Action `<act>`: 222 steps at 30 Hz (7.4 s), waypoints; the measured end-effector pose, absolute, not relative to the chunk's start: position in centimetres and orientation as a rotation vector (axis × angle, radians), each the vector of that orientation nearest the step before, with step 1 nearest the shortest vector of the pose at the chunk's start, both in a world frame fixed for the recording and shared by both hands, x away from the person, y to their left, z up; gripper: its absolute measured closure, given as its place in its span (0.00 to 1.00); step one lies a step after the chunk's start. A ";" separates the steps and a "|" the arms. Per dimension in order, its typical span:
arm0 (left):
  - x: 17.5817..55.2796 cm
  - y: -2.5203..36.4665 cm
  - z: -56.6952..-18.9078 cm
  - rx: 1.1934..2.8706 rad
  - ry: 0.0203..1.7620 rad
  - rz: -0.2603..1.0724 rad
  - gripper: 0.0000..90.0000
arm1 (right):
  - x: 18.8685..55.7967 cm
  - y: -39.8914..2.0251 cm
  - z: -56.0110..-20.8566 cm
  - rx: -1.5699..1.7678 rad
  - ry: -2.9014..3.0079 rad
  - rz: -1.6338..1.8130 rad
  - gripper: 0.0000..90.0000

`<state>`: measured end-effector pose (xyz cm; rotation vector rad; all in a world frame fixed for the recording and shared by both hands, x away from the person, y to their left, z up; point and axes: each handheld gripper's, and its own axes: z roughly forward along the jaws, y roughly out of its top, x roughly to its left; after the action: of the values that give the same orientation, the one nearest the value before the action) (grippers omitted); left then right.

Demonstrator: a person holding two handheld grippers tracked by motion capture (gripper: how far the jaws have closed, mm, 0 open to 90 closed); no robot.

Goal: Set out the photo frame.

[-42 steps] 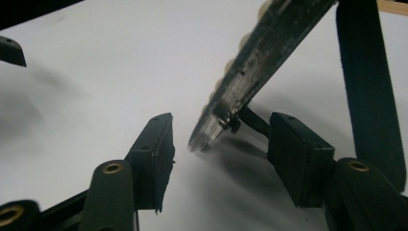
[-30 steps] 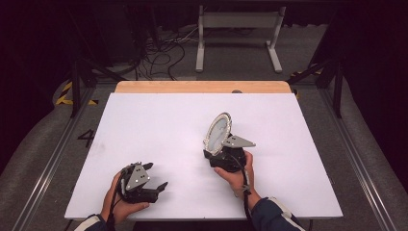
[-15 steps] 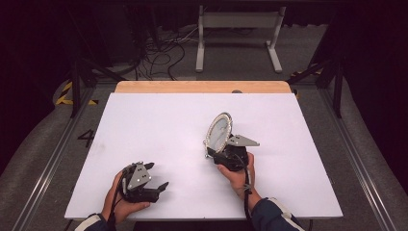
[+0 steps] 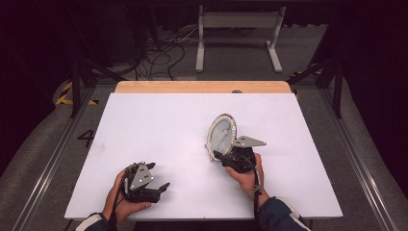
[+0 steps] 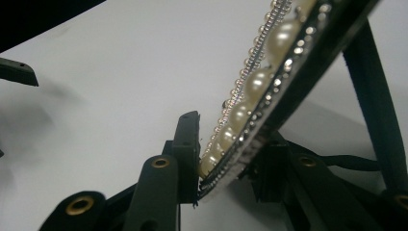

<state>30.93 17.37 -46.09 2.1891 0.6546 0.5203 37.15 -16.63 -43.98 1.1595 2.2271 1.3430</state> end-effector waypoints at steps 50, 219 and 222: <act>31.4 16.1 -46.9 2.272 0.603 0.500 0.19 | 38.9 -17.3 -44.3 1.157 2.389 1.421 0.88; 40.8 8.5 -42.2 2.094 0.514 0.349 0.70 | 35.6 -18.4 -42.6 1.150 2.045 1.301 0.81; 40.7 8.7 -42.2 2.095 0.518 0.347 0.71 | 35.7 -18.4 -42.6 1.145 2.046 1.302 0.81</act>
<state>40.66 8.67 -42.24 2.0953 0.5178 0.3471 35.67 -18.42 -42.60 1.1445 2.0457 1.3022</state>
